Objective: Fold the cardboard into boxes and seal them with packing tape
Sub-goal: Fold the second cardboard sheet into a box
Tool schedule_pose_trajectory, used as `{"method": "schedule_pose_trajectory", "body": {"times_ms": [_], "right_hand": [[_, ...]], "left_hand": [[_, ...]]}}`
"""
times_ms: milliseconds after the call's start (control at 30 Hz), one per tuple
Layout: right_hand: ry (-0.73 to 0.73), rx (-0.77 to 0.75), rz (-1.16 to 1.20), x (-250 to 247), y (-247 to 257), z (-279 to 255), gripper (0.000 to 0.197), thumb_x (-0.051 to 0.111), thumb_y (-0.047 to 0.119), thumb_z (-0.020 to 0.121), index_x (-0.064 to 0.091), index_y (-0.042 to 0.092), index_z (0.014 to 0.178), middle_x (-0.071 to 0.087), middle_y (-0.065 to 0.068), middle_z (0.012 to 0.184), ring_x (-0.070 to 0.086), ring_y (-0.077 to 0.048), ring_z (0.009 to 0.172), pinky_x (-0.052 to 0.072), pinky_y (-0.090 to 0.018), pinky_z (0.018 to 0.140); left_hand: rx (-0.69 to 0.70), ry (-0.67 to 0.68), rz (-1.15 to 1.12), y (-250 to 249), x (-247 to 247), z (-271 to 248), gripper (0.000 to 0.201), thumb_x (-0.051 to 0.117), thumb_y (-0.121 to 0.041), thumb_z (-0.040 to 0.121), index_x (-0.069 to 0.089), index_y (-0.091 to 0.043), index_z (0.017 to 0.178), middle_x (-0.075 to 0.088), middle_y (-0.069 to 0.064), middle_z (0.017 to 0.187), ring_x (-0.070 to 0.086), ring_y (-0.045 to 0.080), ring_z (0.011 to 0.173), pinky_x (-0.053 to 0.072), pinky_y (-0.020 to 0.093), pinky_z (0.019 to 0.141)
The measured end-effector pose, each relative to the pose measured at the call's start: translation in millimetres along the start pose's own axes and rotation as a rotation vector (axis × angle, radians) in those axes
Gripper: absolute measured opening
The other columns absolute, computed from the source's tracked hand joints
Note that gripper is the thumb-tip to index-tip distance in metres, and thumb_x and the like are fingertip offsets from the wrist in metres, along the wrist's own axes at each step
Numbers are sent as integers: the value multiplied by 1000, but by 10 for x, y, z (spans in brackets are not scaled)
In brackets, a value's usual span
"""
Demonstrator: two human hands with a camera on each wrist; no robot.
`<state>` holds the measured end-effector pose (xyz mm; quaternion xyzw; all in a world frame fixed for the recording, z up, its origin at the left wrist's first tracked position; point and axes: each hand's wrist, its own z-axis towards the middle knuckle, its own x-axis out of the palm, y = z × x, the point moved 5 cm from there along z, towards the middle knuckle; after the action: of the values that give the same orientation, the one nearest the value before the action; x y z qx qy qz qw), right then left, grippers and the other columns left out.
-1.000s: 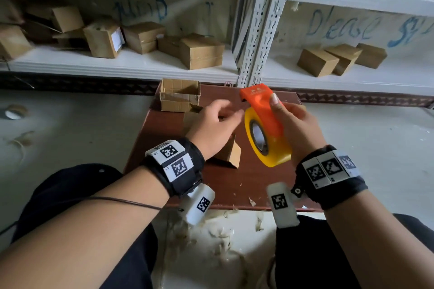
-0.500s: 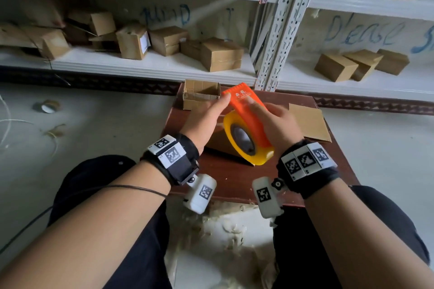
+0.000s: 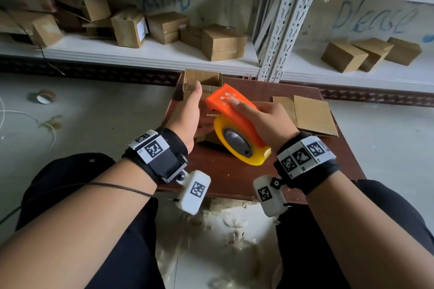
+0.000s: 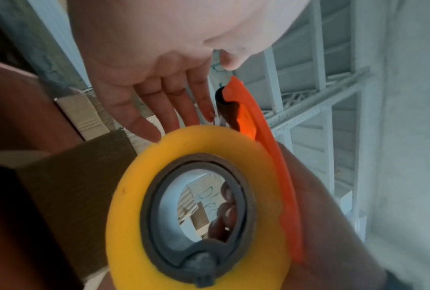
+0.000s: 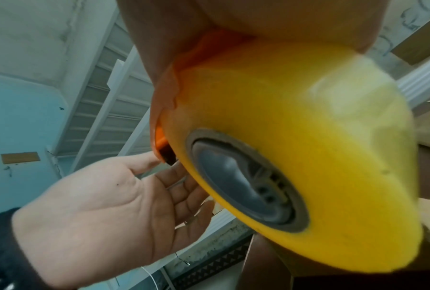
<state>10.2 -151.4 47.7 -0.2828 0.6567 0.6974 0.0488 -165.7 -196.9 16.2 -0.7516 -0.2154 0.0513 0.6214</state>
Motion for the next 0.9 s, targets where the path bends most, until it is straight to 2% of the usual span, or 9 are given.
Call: {"method": "schedule_pose_trajectory", "body": {"times_ms": [100, 200, 367, 433, 500, 567, 667, 767, 900], "right_hand": [[-15, -22, 72, -10, 4, -7, 44, 72, 62, 87, 81, 19, 84, 77, 3, 72, 68, -7, 61, 52, -23, 60], [-5, -60, 83, 0, 6, -21, 43, 72, 62, 87, 82, 20, 89, 79, -1, 77, 71, -9, 66, 54, -25, 62], [-8, -115, 60, -15, -2, -66, 37, 71, 61, 89, 82, 26, 91, 78, 6, 75, 72, -7, 66, 52, -22, 60], [-11, -130, 51, -36, -15, -76, 35, 71, 61, 89, 82, 29, 95, 79, 6, 77, 74, -9, 69, 56, -26, 63], [-12, -141, 53, -44, -26, -79, 34, 71, 61, 88, 82, 30, 97, 79, 5, 79, 74, -10, 72, 57, -30, 66], [-3, -157, 37, -40, -38, -98, 35, 70, 62, 89, 81, 30, 99, 79, 6, 81, 75, -11, 74, 57, -31, 66], [36, -184, -23, -14, -53, -138, 34, 69, 62, 90, 79, 30, 97, 79, 5, 83, 76, -15, 75, 61, -36, 68], [55, -168, -90, -12, -89, -153, 46, 66, 69, 87, 76, 24, 92, 78, 4, 80, 76, -14, 72, 60, -36, 69], [92, -155, -206, -6, -143, -187, 56, 55, 73, 89, 72, 19, 93, 77, 3, 76, 73, -11, 67, 59, -35, 66]], "left_hand": [[-58, -28, -27, 19, -30, 105, 31, 55, -48, 101, 72, -26, 87, 76, -4, 80, 73, 14, 74, 56, 31, 70], [-96, -44, -44, 29, -35, 190, 19, 65, -43, 95, 73, -25, 96, 74, -1, 84, 70, 16, 71, 55, 26, 59], [-121, 21, -99, 25, 1, 230, 38, 77, -49, 86, 73, -21, 112, 75, 2, 88, 71, 16, 67, 56, 28, 57], [-139, 70, -82, 17, 21, 223, 37, 77, -50, 85, 73, -20, 107, 74, 2, 86, 71, 15, 67, 58, 28, 60], [-159, 95, -70, 10, 23, 207, 23, 73, -42, 91, 70, -22, 102, 70, 2, 84, 68, 15, 70, 58, 27, 62], [-185, 96, -75, 21, 23, 193, 15, 70, -33, 96, 69, -22, 106, 67, 4, 87, 65, 16, 73, 57, 26, 59], [-210, 72, -64, 79, 20, 186, 7, 72, -25, 94, 71, -20, 99, 69, 3, 80, 66, 16, 69, 57, 26, 57], [-213, 57, -57, 129, 29, 192, 4, 73, -19, 93, 73, -19, 97, 70, 6, 81, 66, 18, 66, 55, 26, 56], [-141, 57, -39, 146, 77, 164, 7, 79, -20, 88, 73, -17, 88, 71, 3, 71, 65, 15, 61, 55, 24, 56]]}}
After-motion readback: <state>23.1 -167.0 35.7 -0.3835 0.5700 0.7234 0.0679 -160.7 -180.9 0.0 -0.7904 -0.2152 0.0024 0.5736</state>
